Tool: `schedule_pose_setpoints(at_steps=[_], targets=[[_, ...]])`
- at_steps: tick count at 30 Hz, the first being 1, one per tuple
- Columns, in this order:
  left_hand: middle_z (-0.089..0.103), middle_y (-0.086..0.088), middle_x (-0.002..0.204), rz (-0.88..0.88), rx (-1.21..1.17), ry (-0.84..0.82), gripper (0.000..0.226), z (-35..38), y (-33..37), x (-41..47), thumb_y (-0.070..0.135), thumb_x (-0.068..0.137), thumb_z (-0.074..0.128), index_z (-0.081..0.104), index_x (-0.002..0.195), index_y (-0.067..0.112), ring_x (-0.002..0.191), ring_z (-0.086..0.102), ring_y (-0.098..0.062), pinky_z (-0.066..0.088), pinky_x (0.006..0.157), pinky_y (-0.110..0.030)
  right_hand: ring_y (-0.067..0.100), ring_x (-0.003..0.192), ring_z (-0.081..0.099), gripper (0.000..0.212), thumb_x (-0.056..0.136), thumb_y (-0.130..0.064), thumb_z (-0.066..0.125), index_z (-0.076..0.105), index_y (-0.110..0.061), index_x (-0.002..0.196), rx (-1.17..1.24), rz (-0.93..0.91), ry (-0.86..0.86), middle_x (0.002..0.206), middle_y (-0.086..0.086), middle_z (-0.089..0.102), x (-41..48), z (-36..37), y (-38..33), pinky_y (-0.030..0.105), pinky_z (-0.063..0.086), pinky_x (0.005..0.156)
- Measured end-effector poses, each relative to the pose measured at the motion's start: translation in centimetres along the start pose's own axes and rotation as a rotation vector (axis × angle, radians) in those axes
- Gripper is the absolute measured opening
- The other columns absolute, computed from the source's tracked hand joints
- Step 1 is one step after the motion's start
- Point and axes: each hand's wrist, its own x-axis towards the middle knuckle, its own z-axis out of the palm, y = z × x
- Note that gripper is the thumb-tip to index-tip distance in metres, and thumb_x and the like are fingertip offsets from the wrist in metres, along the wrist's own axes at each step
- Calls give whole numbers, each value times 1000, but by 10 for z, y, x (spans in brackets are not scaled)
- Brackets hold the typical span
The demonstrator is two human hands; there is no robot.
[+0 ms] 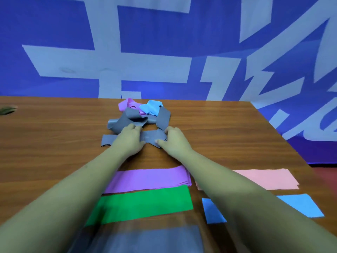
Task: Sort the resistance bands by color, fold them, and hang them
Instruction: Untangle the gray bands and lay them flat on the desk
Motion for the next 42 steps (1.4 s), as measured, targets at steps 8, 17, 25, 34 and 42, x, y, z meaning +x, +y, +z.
schedule_pose_setpoints(at_steps=[8, 17, 25, 34, 42], targets=[[43, -11, 122, 11, -89, -50, 63, 4, -19, 8, 30, 88, 67, 42, 145, 22, 121, 43, -31, 35, 108, -41, 18, 82, 54, 13, 86, -10, 62, 57, -21, 91, 293, -56, 185, 88, 2, 59, 2, 1, -1, 30, 42, 70], [55, 7, 96, 178, -531, 255, 11, -44, 0, -40, 8, 87, 65, 62, 90, 18, 97, 52, -12, 39, 85, -17, 25, 70, 64, 15, 98, -7, 52, 58, -8, 112, 614, -255, -54, 95, 17, 63, -44, -82, -45, 35, 56, 61], [65, 19, 83, 384, -842, 57, 18, -113, 43, -108, 23, 89, 65, 67, 107, 18, 78, 57, 4, 44, 67, -16, 23, 82, 64, 20, 93, 4, 55, 66, -8, 106, 757, -296, -200, 96, 19, 63, -100, -144, -79, 31, 55, 74], [65, 1, 78, 389, -1003, 29, 20, -128, 59, -158, 17, 85, 61, 47, 81, 3, 78, 58, -10, 40, 70, -28, 22, 66, 51, 31, 85, 12, 59, 66, -7, 108, 919, -132, -168, 82, 16, 55, -152, -186, -90, 22, 45, 54], [68, -19, 105, 378, -1243, -149, 32, -121, 65, -183, 5, 73, 67, 41, 90, 12, 100, 69, -34, 54, 86, -38, 25, 82, 61, 29, 92, 6, 46, 65, -9, 109, 931, -104, -145, 93, 18, 58, -182, -190, -99, 31, 55, 56]])
